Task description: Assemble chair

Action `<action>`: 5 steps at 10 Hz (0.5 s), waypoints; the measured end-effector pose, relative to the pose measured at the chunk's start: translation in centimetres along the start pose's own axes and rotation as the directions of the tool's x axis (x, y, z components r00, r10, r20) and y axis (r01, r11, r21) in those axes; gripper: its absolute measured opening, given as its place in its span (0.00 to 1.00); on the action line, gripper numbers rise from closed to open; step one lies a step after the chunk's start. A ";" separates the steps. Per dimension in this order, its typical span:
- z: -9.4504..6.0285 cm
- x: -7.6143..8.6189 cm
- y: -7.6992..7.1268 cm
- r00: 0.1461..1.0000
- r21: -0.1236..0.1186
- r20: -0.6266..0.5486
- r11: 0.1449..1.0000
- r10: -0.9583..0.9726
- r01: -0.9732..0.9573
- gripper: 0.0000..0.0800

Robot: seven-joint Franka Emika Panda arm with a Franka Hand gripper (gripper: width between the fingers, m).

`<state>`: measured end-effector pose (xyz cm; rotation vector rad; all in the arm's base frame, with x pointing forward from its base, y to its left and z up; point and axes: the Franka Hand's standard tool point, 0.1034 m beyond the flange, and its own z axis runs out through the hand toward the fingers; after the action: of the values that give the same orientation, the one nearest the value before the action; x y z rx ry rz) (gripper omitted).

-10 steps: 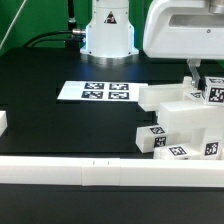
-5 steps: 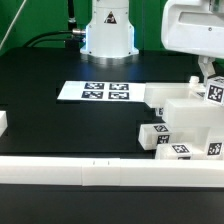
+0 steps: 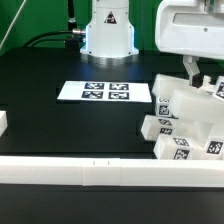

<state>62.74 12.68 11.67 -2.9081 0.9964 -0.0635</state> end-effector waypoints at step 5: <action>0.0 0.5 0.5 0.971 -0.001 0.000 0.971 -0.238 0.238 0.81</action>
Offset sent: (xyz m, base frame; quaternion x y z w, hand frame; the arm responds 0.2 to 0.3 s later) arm 0.0003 -0.0107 0.0034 0.0090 -0.0093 -0.1582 0.9873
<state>62.84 11.99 11.61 -3.0127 0.6422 -0.0752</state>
